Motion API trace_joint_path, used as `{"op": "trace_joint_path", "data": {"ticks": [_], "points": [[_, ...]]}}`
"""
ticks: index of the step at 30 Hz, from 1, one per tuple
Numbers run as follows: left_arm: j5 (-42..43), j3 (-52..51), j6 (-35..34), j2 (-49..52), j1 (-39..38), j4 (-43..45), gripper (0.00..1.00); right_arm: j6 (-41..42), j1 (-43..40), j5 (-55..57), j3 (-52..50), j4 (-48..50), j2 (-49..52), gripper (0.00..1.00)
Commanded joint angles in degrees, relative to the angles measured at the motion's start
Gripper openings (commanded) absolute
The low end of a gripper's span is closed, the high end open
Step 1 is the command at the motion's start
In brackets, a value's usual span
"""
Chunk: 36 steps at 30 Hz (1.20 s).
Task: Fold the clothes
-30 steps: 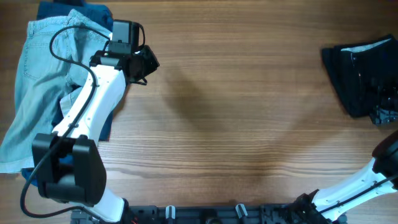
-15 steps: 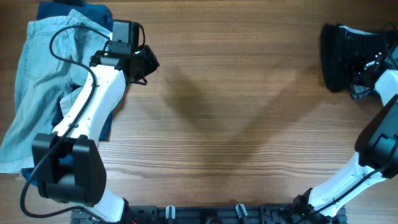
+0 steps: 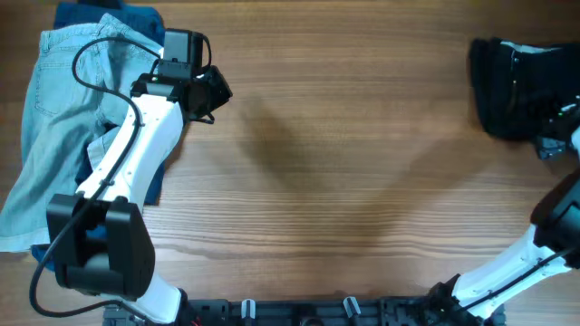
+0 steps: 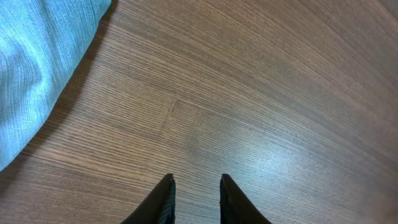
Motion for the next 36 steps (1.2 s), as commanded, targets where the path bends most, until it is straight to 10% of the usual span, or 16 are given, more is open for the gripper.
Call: {"op": "trace_joint_path", "data": {"ticks": [1,23,28,36], "points": [[-0.98,-0.07,-0.52,-0.63,0.09,0.2,0.24,-4.66,-1.49,1.51,-0.22,3.3,-1.55,1.0],[-0.98,-0.04,0.22,-0.63,0.11,3.96,0.32,-4.42,0.09,-7.1,-0.2,-13.84,-26.49,1.0],[-1.01,-0.04,3.13,-0.7,0.24,9.22,1.0,-15.65,7.41,-20.79,-0.2,-15.19,-41.22,1.0],[-0.98,-0.04,3.1,-0.7,0.24,8.33,1.0,-22.58,24.96,-20.11,-0.22,-19.91,-64.85,1.0]]}}
